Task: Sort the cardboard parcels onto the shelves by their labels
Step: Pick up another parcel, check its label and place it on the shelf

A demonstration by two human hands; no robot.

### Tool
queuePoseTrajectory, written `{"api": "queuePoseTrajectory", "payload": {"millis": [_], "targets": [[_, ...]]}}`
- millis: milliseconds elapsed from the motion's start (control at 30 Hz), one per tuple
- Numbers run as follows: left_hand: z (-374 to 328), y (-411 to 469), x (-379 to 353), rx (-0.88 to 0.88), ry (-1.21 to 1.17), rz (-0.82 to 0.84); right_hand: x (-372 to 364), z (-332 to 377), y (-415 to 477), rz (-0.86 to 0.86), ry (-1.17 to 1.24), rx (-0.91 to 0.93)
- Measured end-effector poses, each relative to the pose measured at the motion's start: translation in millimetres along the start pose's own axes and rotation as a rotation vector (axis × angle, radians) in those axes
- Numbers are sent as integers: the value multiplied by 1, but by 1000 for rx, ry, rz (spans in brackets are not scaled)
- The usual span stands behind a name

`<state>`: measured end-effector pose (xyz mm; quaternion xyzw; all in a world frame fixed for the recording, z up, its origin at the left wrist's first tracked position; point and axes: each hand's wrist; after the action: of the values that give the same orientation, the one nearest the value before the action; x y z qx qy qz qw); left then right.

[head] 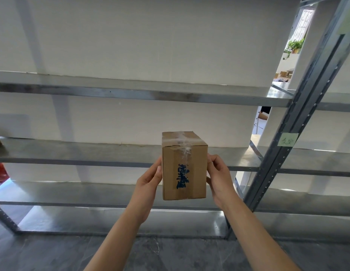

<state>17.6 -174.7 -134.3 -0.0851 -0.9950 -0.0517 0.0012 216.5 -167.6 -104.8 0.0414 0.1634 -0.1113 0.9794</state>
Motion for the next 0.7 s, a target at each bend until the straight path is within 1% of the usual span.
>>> {"api": "queuePoseTrajectory", "payload": {"millis": [133,400,500,700], "targets": [[3,0,1,-1,36,8,1,-1,1,27,-27,6],[3,3,7,31,-42,25,3,3,1,124,-38,17],[2,3,7,50,-99,-24,4,6,1,166,-44,5],[3,4,3,94,-169,-111,5,2,3,178,-87,29]]}}
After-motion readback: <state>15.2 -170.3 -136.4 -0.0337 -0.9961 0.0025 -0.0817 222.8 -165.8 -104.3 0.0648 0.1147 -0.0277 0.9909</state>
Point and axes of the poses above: each hand's wrist, its own y-axis towards the middle knuckle, its own x-axis out of the back of the hand, z = x × y, and after that the axes turned 10 degrees about y, right-handed
